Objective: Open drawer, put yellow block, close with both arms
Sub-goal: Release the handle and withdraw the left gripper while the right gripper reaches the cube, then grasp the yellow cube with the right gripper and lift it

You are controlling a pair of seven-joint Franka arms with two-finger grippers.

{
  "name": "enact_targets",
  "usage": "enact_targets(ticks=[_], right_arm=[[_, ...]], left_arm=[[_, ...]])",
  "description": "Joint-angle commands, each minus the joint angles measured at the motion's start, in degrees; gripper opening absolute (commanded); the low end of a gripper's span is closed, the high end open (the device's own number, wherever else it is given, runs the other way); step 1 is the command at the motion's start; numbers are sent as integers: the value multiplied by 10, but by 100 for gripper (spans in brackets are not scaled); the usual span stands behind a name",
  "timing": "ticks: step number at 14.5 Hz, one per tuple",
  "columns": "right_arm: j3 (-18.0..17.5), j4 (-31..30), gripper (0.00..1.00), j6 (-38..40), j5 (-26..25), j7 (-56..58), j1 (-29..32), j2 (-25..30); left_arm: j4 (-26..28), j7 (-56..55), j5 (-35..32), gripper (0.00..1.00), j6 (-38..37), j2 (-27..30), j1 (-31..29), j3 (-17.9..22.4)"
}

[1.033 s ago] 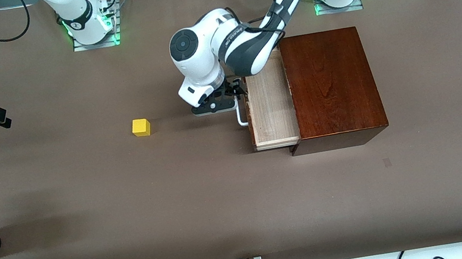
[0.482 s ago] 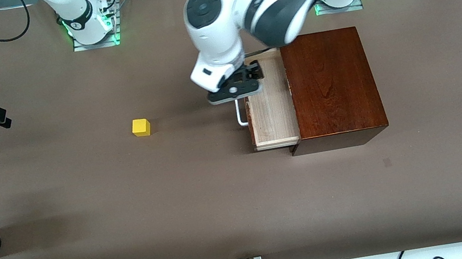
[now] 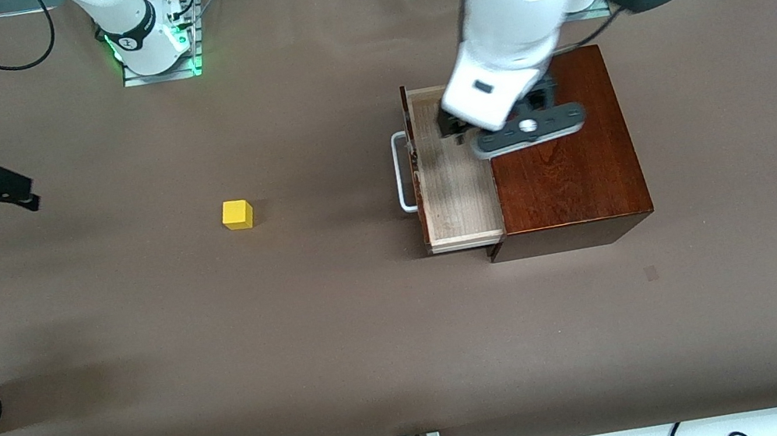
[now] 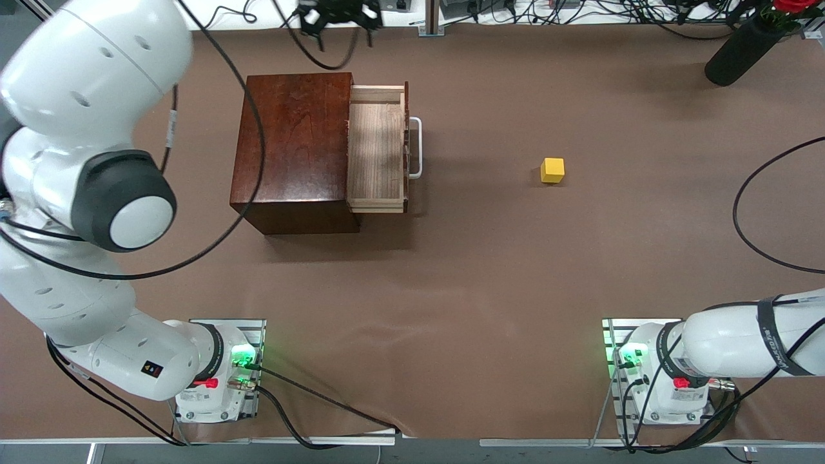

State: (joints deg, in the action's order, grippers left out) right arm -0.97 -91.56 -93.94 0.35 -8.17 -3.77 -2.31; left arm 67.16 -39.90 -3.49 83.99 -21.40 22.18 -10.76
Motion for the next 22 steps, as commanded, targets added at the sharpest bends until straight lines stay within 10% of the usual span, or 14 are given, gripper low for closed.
enact_targets(ticks=[1,6,11,22], right_arm=[[0,9,100,3,1,-98,-68,-5],[0,-10,100,-24,0,-203,-163,-47],[0,-193,100,-190,0,-200,-164,-36],[2,-355,100,-473,4,-236,-164,-159]], left_arm=[[23,67,13,100,-30,41,-42,-6],[103,186,13,100,-30,127,-128,-6],[189,299,59,100,9,177,-237,-7],[212,363,52,100,33,184,-260,22]])
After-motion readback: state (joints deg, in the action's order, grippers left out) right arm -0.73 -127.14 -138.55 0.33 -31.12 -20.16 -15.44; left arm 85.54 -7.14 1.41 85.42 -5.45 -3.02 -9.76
